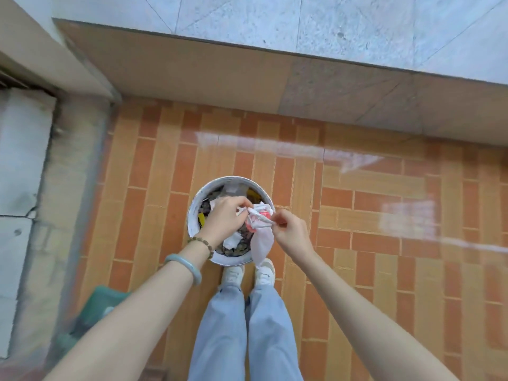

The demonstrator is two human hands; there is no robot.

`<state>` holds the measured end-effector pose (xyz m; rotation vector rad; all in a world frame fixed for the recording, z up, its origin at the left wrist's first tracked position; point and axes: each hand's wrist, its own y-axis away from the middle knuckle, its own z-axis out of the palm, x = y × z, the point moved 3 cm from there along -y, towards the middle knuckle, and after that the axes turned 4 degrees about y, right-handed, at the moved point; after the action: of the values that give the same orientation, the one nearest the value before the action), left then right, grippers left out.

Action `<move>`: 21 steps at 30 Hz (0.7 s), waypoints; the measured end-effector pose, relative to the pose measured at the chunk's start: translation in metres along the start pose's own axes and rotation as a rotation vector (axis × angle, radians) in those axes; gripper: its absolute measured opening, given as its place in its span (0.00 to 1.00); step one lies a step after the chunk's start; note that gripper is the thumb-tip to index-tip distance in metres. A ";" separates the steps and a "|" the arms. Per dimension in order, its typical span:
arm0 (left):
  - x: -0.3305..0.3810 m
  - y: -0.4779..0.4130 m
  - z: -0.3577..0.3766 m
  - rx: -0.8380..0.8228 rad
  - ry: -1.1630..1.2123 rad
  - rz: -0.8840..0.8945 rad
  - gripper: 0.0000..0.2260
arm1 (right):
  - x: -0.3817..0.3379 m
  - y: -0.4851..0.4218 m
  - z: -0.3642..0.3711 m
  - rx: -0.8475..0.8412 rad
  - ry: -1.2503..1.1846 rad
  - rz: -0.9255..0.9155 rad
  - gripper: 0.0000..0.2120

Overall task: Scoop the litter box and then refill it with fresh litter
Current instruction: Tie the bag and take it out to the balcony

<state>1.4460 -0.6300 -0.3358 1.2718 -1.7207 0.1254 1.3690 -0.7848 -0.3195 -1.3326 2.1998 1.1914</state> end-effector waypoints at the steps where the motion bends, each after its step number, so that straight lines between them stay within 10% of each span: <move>1: 0.001 -0.001 0.001 -0.013 -0.012 0.013 0.07 | 0.000 -0.001 0.000 0.000 -0.015 0.010 0.06; 14: 0.109 0.024 -0.058 -0.144 -0.446 0.255 0.21 | -0.057 0.041 -0.102 -0.088 0.146 -0.004 0.20; 21: 0.264 0.064 -0.091 -0.039 -0.678 0.669 0.27 | -0.103 0.118 -0.220 0.190 0.331 -0.134 0.26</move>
<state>1.4527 -0.7301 -0.0672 0.6854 -2.6757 0.0465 1.3572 -0.8692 -0.0633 -1.6595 2.3261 0.7357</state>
